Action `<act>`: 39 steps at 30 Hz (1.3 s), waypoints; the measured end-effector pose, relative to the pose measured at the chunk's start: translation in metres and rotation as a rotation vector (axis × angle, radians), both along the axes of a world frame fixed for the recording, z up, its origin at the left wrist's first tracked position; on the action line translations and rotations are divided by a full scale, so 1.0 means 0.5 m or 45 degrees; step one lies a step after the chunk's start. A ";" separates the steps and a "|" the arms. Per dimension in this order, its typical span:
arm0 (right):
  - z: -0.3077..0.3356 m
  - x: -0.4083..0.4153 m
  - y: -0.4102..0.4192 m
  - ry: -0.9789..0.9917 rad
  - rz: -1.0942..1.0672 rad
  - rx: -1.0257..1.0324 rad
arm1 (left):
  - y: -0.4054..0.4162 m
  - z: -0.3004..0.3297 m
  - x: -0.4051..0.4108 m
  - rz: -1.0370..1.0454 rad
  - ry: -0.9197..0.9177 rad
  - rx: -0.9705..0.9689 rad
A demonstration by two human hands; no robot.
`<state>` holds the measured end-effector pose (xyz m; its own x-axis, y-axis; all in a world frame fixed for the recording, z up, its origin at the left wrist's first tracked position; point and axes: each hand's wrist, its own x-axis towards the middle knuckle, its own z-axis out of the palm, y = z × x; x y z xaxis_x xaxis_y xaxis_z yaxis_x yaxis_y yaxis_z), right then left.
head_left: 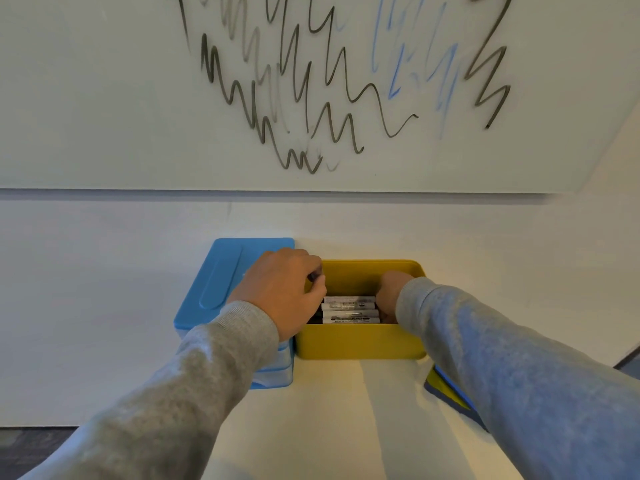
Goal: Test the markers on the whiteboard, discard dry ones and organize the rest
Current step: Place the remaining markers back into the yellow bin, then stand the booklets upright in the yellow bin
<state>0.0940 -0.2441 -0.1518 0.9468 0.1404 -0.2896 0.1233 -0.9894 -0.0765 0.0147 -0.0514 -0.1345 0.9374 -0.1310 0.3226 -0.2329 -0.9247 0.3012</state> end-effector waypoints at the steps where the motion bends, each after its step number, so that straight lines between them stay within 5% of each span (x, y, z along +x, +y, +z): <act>1: 0.000 -0.001 0.000 -0.018 0.001 0.042 | 0.000 0.000 -0.001 0.002 0.000 -0.003; 12: 0.094 -0.035 -0.135 -0.436 0.099 0.796 | -0.006 0.005 -0.007 -0.079 -0.077 0.047; 22: 0.013 -0.033 -0.309 -0.293 -0.207 0.387 | -0.099 0.077 0.028 -0.185 -0.070 -0.108; 27: -0.059 -0.022 -0.294 -0.046 -0.306 0.185 | -0.213 0.073 0.031 -0.393 0.149 0.142; 34: -0.129 -0.002 -0.271 -0.155 -0.373 0.389 | -0.314 0.038 0.071 -0.589 0.331 0.511; 39: -0.141 0.015 -0.288 -0.154 -0.358 0.419 | -0.381 0.033 0.120 -0.532 0.342 1.140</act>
